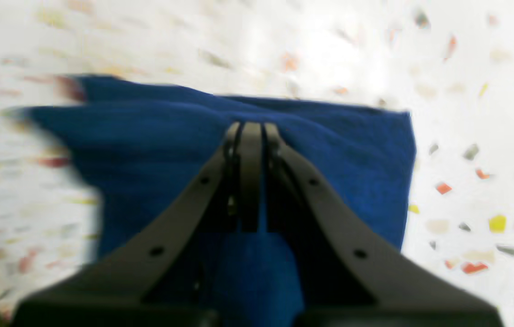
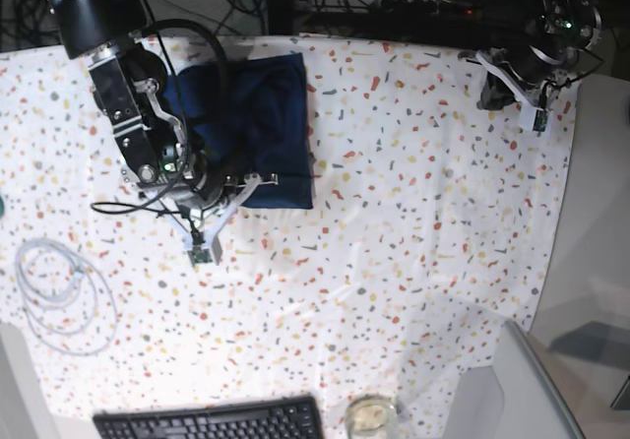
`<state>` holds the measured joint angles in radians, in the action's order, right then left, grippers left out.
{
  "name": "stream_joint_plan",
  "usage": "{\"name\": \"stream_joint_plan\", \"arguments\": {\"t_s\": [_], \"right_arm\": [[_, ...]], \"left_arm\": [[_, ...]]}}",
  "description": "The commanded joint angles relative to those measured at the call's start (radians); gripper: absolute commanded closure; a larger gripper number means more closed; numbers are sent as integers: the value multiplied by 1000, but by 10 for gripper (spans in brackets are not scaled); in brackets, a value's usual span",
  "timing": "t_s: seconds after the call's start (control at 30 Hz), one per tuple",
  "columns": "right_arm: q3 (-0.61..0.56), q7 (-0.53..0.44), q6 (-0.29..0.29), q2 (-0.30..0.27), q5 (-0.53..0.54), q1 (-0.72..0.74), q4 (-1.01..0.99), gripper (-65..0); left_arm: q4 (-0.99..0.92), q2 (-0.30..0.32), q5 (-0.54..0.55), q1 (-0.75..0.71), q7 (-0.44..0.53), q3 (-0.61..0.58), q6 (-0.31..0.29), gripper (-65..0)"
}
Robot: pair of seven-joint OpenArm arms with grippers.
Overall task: Layout the t-shirt on the table in an organized manner, then fold the t-shirt properly
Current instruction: 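Press the folded navy shirt flat with the right gripper, then grasp the navy shirt's edge with the left gripper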
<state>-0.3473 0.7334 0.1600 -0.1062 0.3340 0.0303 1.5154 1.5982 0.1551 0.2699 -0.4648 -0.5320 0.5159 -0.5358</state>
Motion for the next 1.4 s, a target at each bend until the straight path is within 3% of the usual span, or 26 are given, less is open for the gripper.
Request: {"name": "stream_joint_plan", "arguments": {"t_s": [0.0,0.1,0.33,0.6,0.77,0.87,1.0,1.13,1.17,1.27,1.33,1.37], "right_arm": [[4,-4,-1,0,3,10,50,-12],[64,61,-1,-17,3,-10,99,-12],[190,62,-4,-26,1,-33,50,-12],[202,-21,-6,-26,1,-23,-66,-12],[287,-27,-6,-53,7,-114,164,-12],[356,-27,-6,-53,7,-175,282,-12],[382,-22,-7,-60,7,-206,287,-12],[374,-27,-7,-103,7,-244,288,-14],[377,-27,-7,-106,7,-249,287,-14],[382,-28,-7,-112,7,-272,287,-14],[382,-28,-7,-126,7,-278,287,-14],[382,-28,-7,-135,7,-283,287,-14]], "left_arm": [[14,11,13,1,17,3,-5,0],[14,11,13,1,17,3,-5,0],[14,11,13,1,17,3,-5,0],[20,10,19,-1,16,-10,-5,0],[104,-38,21,-22,16,-79,-10,0],[189,-96,25,-35,16,-164,-11,0],[167,-117,159,-16,16,-293,-11,0],[129,-70,369,2,16,-374,-11,0],[123,-59,400,8,16,-391,-11,-82],[57,-38,449,50,20,-437,-11,-471],[-3,-41,449,94,20,-471,-11,-645],[-31,-42,449,119,22,-494,-11,-650]]}}
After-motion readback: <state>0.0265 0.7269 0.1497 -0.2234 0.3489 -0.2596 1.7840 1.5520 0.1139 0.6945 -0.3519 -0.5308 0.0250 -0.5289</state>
